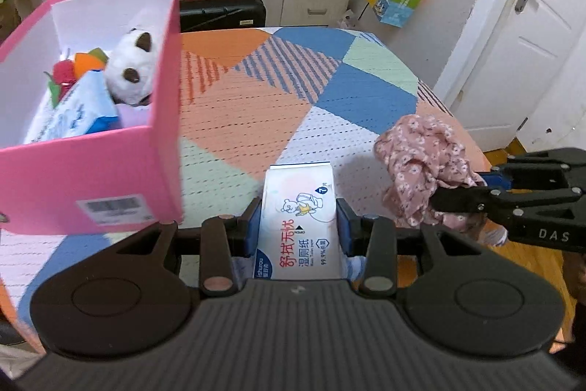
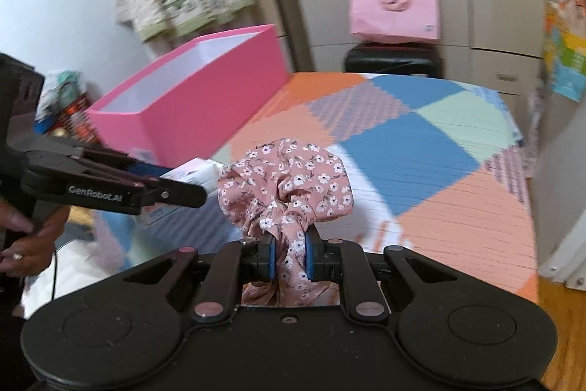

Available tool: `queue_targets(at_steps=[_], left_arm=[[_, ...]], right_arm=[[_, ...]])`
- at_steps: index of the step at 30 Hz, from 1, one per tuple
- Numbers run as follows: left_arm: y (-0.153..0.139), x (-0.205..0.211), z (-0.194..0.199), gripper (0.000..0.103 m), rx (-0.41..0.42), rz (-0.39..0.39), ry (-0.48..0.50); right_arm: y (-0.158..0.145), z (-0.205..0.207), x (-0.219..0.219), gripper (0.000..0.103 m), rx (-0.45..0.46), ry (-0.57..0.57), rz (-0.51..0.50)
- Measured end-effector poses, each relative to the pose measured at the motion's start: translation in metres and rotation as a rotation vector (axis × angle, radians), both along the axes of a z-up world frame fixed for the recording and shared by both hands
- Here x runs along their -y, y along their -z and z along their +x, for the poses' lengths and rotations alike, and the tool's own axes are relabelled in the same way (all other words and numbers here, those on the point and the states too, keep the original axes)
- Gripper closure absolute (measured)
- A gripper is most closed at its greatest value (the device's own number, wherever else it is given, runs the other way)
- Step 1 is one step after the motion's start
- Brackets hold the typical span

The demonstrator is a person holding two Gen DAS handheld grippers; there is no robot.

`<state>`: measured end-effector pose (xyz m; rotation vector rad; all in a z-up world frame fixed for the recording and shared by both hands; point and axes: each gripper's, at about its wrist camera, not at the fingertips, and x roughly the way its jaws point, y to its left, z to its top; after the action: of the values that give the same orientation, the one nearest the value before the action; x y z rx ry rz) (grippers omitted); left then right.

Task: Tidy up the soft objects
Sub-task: 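Lift the wipes packet with the left gripper while the right gripper carries the cloth over the box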

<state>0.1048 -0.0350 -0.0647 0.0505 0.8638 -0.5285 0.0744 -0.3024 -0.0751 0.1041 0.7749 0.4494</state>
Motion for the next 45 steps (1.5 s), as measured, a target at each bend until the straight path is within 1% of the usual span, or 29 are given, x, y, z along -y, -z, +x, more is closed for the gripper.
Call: queue_targets(at_steps=[3, 6, 10, 13, 15, 17, 19, 20, 23, 27, 29, 32, 40, 45], left_arm=[[-0.003, -0.01, -0.006, 0.063, 0.01, 0.022, -0.014], [-0.005, -0.02, -0.008, 0.063, -0.019, 0.0, -0.014], [-0.011, -0.031, -0.014, 0.063, -0.029, 0.003, -0.009], [-0.02, -0.042, -0.017, 0.063, -0.055, -0.018, 0.013], [-0.029, -0.05, -0.02, 0.063, -0.055, -0.028, 0.027], [-0.04, -0.056, -0.023, 0.063, -0.036, -0.031, 0.033], [-0.049, -0.063, -0.025, 0.063, -0.007, -0.031, 0.039], [-0.054, -0.066, -0.026, 0.063, 0.011, -0.031, 0.035], [-0.067, -0.076, -0.026, 0.063, 0.066, -0.036, 0.021], [-0.077, -0.087, -0.019, 0.063, 0.115, -0.052, 0.004], [-0.079, -0.09, -0.013, 0.063, 0.137, -0.04, 0.002], [-0.08, -0.097, -0.003, 0.063, 0.159, -0.029, -0.02], [-0.088, -0.116, 0.028, 0.063, 0.176, -0.077, -0.074], [-0.097, -0.126, 0.048, 0.063, 0.213, -0.127, -0.103]], right_arm=[[-0.008, 0.0, -0.01, 0.084, -0.011, -0.048, -0.008], [-0.015, -0.001, -0.019, 0.084, -0.025, -0.091, 0.0], [-0.023, -0.002, -0.028, 0.084, -0.054, -0.136, 0.024], [-0.031, -0.001, -0.037, 0.084, -0.055, -0.162, 0.031], [-0.038, -0.001, -0.042, 0.084, -0.049, -0.179, 0.036], [-0.045, 0.0, -0.048, 0.083, -0.038, -0.194, 0.038], [-0.051, 0.003, -0.054, 0.082, -0.008, -0.215, 0.035], [-0.053, 0.005, -0.056, 0.081, 0.011, -0.219, 0.047], [-0.056, 0.013, -0.063, 0.081, 0.029, -0.229, 0.088], [-0.065, 0.024, -0.073, 0.081, 0.076, -0.242, 0.096], [-0.07, 0.032, -0.078, 0.081, 0.093, -0.246, 0.099], [-0.076, 0.044, -0.088, 0.081, 0.119, -0.252, 0.094], [-0.087, 0.08, -0.118, 0.081, 0.142, -0.278, 0.136], [-0.099, 0.1, -0.138, 0.081, 0.163, -0.295, 0.137]])
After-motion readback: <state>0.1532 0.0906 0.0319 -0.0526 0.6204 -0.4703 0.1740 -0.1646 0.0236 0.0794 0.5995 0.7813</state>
